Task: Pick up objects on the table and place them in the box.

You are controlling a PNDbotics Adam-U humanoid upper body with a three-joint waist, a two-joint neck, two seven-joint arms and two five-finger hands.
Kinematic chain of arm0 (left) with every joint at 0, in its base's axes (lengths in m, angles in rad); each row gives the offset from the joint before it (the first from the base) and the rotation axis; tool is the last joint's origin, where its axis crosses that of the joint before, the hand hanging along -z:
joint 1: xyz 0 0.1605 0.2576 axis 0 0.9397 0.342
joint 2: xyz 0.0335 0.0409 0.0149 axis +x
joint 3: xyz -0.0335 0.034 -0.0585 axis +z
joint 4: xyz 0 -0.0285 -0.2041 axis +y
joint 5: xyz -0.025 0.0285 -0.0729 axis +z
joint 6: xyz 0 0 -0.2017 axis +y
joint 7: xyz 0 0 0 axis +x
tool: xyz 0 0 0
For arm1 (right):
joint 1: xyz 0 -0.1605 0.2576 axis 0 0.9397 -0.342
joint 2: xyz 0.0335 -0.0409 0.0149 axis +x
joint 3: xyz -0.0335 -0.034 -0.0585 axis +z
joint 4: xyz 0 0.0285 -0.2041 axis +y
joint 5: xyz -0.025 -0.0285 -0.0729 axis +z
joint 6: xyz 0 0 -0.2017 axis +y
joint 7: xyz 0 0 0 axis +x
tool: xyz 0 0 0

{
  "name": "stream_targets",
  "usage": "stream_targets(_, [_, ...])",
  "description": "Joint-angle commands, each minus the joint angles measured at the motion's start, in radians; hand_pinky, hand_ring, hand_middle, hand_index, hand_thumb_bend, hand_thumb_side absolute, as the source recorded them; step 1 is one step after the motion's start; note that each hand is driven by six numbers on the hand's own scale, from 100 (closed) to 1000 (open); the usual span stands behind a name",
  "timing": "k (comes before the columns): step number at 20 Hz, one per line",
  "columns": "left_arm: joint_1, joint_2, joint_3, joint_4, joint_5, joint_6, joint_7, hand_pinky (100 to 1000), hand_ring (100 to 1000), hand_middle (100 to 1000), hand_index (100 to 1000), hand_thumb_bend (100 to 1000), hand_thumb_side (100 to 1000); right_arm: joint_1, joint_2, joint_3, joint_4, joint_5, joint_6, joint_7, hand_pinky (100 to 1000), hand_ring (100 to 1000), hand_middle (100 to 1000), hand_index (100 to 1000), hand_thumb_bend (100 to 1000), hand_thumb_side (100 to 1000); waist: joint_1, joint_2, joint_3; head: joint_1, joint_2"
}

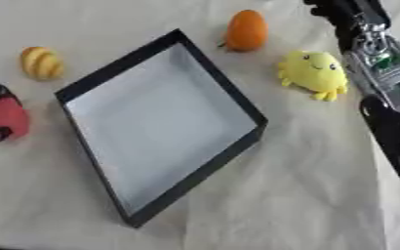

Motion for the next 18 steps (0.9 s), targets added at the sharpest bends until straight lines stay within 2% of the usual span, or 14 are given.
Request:
stream_targets(1, [-0.044,0.045,0.05,-0.166,0.049,0.011,0.027,738,616,533,588,100,100,-0.014,-0.033,-0.015,-0.01,-0.006,-0.003,-0.001,864,802,829,919,238,601,-0.007,-0.015,0.003,-0.007,-0.001])
stream_targets(4, [-0.105,0.038,0.057,-0.276,0.081,0.026,0.027,742,617,532,591,100,100,-0.021,-0.042,-0.017,-0.014,-0.007,-0.003,-0.002,864,803,830,920,238,601,-0.004,-0.027,0.007,-0.012,0.008])
stream_targets(8, [-0.22,-0.018,0.012,-0.29,0.093,0.032,-0.014,743,620,535,594,100,100,-0.051,-0.049,-0.017,-0.015,-0.005,-0.001,-0.002,865,804,831,920,238,594,0.004,-0.044,0.005,-0.013,0.016])
stream_targets(14, [-0.361,-0.14,-0.108,-0.161,0.043,-0.002,-0.083,743,628,547,606,100,100,-0.114,-0.055,-0.007,0.002,-0.001,0.003,0.004,865,803,830,919,235,589,0.015,-0.055,-0.014,-0.004,0.017])
stream_targets(18, [-0.429,-0.219,-0.181,-0.012,-0.037,-0.071,-0.108,747,635,555,612,121,100,-0.145,-0.044,0.006,0.02,0.003,0.006,0.014,864,802,829,919,234,592,0.028,-0.053,-0.031,0.013,0.009])
